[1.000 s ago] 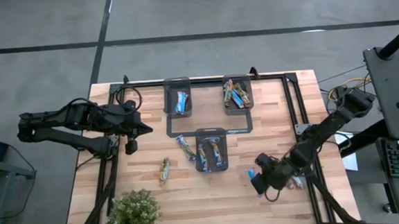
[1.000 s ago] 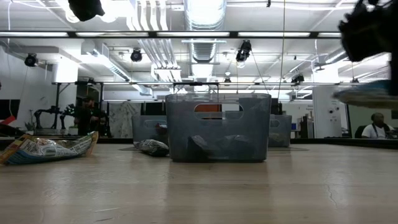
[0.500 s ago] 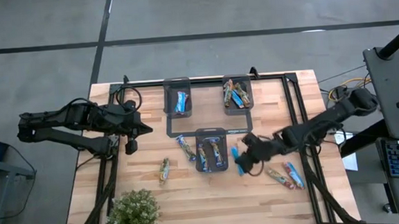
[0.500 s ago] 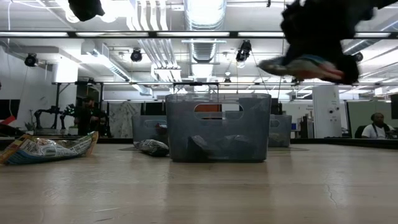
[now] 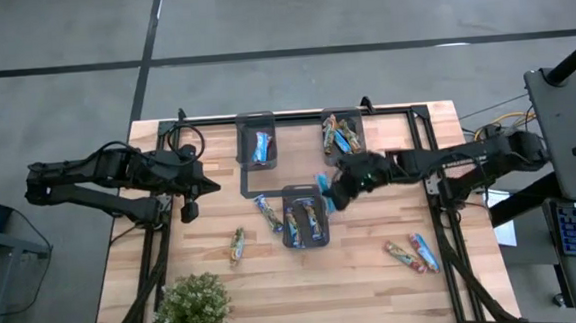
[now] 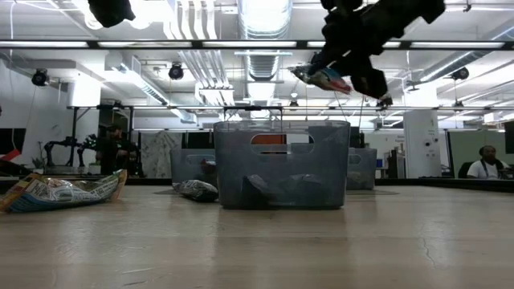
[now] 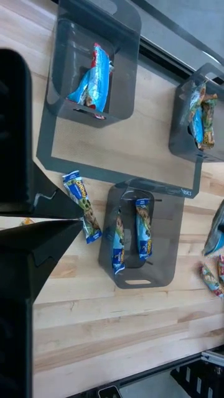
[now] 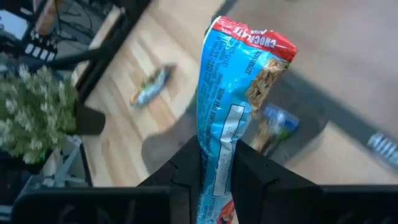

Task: Pick and place Granola Bars by type
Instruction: Put the red granola bar into the left black bin

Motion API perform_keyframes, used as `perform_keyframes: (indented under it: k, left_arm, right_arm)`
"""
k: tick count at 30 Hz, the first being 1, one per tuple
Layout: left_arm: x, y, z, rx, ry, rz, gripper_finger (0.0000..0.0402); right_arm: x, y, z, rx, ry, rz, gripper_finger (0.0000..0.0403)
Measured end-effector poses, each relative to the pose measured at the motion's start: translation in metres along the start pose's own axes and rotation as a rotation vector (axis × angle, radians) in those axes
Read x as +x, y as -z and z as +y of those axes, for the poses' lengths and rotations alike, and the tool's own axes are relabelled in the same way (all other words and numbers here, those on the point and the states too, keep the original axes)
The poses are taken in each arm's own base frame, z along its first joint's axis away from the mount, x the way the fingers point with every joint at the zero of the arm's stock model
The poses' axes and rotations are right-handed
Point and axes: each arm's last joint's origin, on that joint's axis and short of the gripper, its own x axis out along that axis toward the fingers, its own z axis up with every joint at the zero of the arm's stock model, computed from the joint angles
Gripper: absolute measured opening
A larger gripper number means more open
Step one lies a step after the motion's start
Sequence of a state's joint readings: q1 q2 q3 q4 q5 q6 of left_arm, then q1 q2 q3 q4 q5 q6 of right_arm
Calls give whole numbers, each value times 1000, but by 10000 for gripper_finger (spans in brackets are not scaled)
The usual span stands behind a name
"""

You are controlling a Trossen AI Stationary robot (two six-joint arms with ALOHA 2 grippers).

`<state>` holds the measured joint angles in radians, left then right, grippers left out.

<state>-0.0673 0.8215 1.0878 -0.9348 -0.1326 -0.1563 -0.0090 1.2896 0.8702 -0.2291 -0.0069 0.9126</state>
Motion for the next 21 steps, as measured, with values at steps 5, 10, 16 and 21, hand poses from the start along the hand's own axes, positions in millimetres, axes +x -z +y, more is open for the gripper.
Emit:
perform_keyframes:
  k: [5, 10, 16, 21]
  left_arm:
    - [0, 0, 0, 2, 0, 0, 0]
    - [0, 0, 0, 1, 0, 0, 0]
    - [0, 0, 0, 2, 0, -1, 0]
    - [0, 0, 0, 1, 0, 0, 0]
  right_arm:
    - [-5, -34, 1, -40, -33, -51, 59]
    - [1, -76, 8, -97, -82, -72, 59]
    - [25, -131, 10, -135, -113, -96, 59]
    - [54, -172, -3, -136, -137, -85, 59]
